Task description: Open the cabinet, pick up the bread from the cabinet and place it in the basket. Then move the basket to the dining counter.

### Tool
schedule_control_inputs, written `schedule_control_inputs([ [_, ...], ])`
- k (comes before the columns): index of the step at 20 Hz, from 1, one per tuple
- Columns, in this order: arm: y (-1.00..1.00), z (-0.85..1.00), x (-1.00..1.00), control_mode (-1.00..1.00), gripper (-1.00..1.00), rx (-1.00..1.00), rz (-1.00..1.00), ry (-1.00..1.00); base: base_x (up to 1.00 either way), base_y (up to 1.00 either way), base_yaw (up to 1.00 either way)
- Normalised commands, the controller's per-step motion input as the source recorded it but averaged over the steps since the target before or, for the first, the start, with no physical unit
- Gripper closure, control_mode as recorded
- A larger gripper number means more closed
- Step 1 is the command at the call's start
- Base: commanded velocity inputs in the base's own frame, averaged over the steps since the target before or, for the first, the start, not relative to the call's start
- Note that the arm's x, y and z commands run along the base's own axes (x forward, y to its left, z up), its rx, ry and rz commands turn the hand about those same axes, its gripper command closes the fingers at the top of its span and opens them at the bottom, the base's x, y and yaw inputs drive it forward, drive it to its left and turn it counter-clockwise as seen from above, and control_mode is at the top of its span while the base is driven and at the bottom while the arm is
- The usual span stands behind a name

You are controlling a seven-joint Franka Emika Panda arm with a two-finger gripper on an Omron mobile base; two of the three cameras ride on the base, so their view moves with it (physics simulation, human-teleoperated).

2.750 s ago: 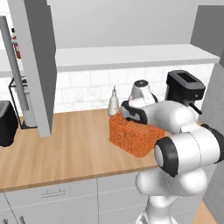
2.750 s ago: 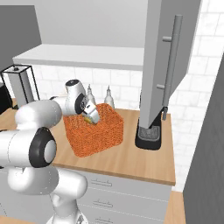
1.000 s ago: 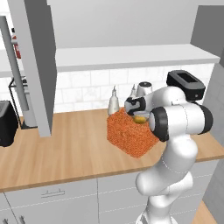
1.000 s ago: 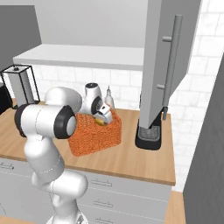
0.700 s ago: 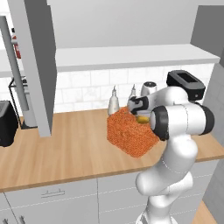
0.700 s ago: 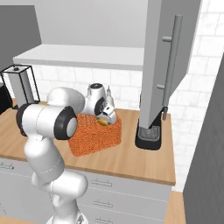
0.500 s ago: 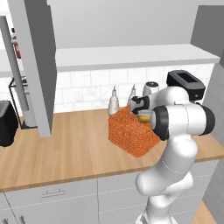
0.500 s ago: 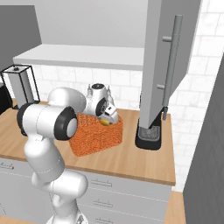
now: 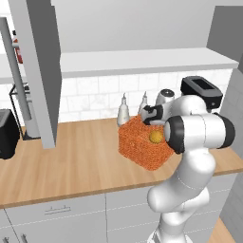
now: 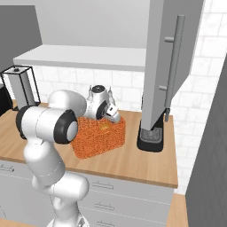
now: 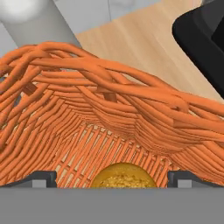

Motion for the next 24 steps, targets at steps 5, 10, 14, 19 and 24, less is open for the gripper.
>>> schedule_control_inputs([
  [5,0.02,0.19,-0.41,-1.00,-1.00,0.00,0.00,-0.11,0.00,0.00,0.00],
  [10,0.11,0.50,-0.52,-1.00,-1.00,0.00,0.00,-0.01,0.00,0.00,0.00],
  [14,0.15,0.96,-0.38,-1.00,-1.00,0.00,0.00,0.08,0.00,0.00,0.00],
  [19,0.10,0.42,-0.71,-1.00,-1.00,0.00,0.00,0.10,0.00,0.00,0.00],
  [24,0.01,-0.04,-0.90,-1.00,-1.00,0.00,0.00,0.01,0.00,0.00,0.00],
])
